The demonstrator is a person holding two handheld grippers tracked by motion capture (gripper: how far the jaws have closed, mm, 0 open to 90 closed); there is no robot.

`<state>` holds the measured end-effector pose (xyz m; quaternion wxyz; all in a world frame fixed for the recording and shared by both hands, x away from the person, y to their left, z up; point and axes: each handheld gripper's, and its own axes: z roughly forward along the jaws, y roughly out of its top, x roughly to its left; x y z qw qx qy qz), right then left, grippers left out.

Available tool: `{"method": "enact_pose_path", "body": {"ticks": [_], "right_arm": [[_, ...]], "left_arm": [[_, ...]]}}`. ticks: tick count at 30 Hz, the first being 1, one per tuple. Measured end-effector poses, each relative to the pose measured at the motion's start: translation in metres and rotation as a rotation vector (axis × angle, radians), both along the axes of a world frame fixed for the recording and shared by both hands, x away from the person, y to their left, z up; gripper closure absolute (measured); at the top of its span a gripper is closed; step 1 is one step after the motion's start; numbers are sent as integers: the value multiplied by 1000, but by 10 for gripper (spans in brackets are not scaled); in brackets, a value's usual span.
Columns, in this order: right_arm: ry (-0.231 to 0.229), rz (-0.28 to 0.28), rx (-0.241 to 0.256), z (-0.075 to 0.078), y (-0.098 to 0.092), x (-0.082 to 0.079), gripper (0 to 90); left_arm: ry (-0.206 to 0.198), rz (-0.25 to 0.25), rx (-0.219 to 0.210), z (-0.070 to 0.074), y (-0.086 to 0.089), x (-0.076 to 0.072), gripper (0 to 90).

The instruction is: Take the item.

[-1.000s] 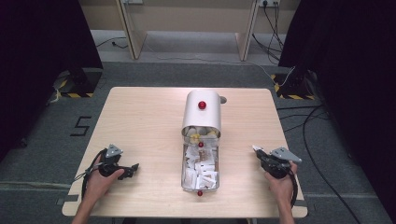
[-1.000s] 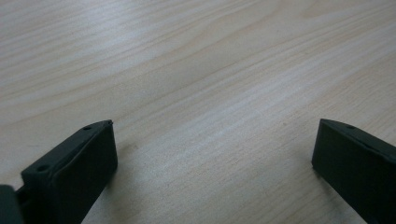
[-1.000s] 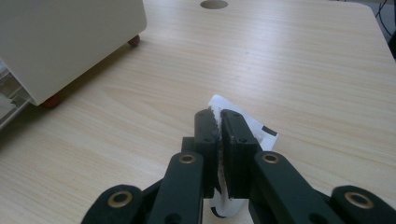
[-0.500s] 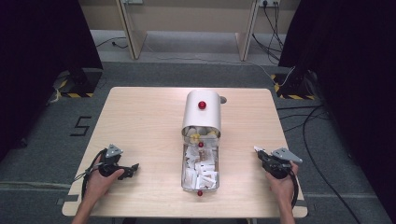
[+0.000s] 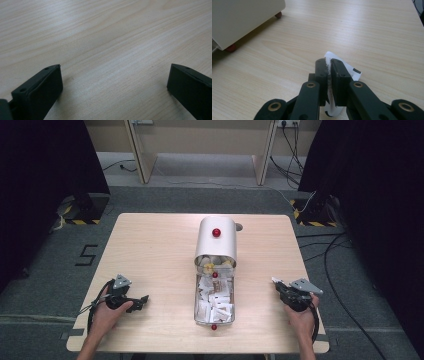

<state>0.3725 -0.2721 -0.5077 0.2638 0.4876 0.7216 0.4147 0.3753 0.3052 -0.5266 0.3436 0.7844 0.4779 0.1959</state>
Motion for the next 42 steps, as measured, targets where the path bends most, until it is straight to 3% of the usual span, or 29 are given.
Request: {"method": "enact_pose_path", "body": {"ticks": [7,10,30,42], "right_arm": [[6,-6,0,-1,0,0,816],[12,-10,17,-2,-1,1,727],[8,-42,39,5,2,-4,459],[5,-10,23,16,13,-17,410]], "left_arm": [[0,0,0,0,0,0,0],[0,0,0,0,0,0,0],[0,0,0,0,0,0,0],[0,0,0,0,0,0,0]]}}
